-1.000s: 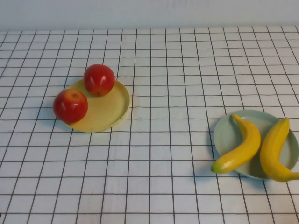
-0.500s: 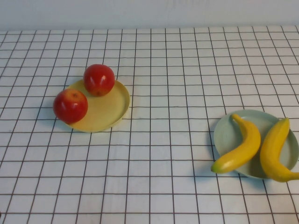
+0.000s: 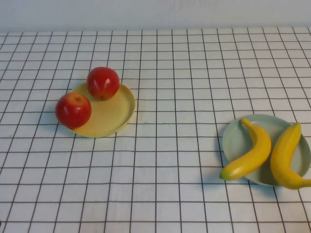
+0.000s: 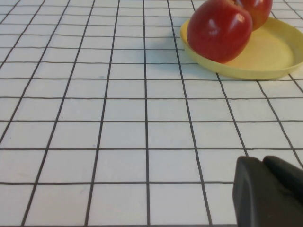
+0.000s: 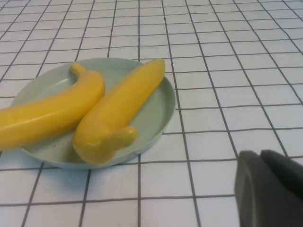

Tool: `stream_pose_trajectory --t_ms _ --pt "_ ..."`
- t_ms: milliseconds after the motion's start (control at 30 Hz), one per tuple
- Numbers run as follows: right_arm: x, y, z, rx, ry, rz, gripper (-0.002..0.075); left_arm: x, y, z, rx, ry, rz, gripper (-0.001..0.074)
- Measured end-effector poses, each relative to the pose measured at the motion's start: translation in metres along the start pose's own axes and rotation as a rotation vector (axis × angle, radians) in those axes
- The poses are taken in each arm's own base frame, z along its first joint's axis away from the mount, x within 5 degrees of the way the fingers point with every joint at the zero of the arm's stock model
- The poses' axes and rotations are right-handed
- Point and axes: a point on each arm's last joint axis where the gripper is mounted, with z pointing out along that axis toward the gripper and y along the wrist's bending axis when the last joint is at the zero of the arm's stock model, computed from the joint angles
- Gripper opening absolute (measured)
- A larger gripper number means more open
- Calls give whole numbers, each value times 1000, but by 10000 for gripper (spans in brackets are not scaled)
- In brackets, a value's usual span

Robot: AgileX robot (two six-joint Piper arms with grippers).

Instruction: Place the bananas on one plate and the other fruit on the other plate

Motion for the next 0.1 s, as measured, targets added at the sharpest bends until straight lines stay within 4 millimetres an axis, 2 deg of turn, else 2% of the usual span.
stream_pose_trajectory --t_ms 100 --pt "0 0 0 0 0 0 -15 0 0 0 0 0 0 -4"
